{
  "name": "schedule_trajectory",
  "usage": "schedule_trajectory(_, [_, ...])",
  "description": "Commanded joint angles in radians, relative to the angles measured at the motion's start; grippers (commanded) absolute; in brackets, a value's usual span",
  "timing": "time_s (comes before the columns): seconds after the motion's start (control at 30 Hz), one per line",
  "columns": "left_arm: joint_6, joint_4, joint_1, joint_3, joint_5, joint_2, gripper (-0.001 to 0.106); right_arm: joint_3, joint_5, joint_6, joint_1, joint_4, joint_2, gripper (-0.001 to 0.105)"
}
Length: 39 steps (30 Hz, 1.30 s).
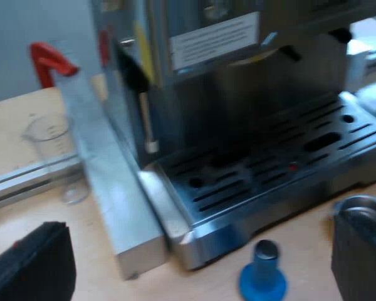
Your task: Put the handle in the coffee machine
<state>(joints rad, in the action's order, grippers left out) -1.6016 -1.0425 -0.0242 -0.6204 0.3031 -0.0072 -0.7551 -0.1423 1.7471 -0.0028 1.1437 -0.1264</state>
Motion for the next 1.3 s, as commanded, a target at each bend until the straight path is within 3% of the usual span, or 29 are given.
schedule_trajectory(0.03, [0.013, 0.008, -0.015, -0.076, 0.140, 0.127, 0.084, -0.068, -0.065, 0.033, -0.006, 0.058, -0.083, 0.063])
schedule_trajectory(0.3, [0.039, 0.016, -0.087, -0.096, 0.313, 0.302, 0.084, -0.194, -0.189, 0.144, -0.006, 0.192, -0.321, 0.063])
schedule_trajectory(0.47, [0.127, 0.016, -0.163, -0.096, 0.323, 0.380, 0.084, -0.236, -0.215, 0.162, 0.047, 0.200, -0.437, 0.063])
schedule_trajectory(0.67, [0.145, 0.016, -0.301, -0.096, 0.337, 0.467, 0.084, -0.266, -0.140, 0.158, 0.194, 0.207, -0.545, 0.063])
schedule_trajectory(0.83, [0.172, 0.016, -0.448, -0.096, 0.334, 0.546, 0.084, -0.268, -0.063, 0.053, 0.350, 0.199, -0.631, 0.063])
schedule_trajectory(1.0, [0.219, 0.032, -0.538, -0.096, 0.306, 0.610, 0.084, -0.268, -0.011, 0.005, 0.424, 0.200, -0.671, 0.063])
schedule_trajectory(1.13, [0.224, 0.041, -0.557, -0.096, 0.307, 0.627, 0.084, -0.268, 0.080, -0.085, 0.559, 0.195, -0.755, 0.063])
schedule_trajectory(1.3, [0.234, 0.074, -0.586, -0.096, 0.339, 0.706, 0.084, -0.268, 0.087, -0.146, 0.619, 0.169, -0.808, 0.062])
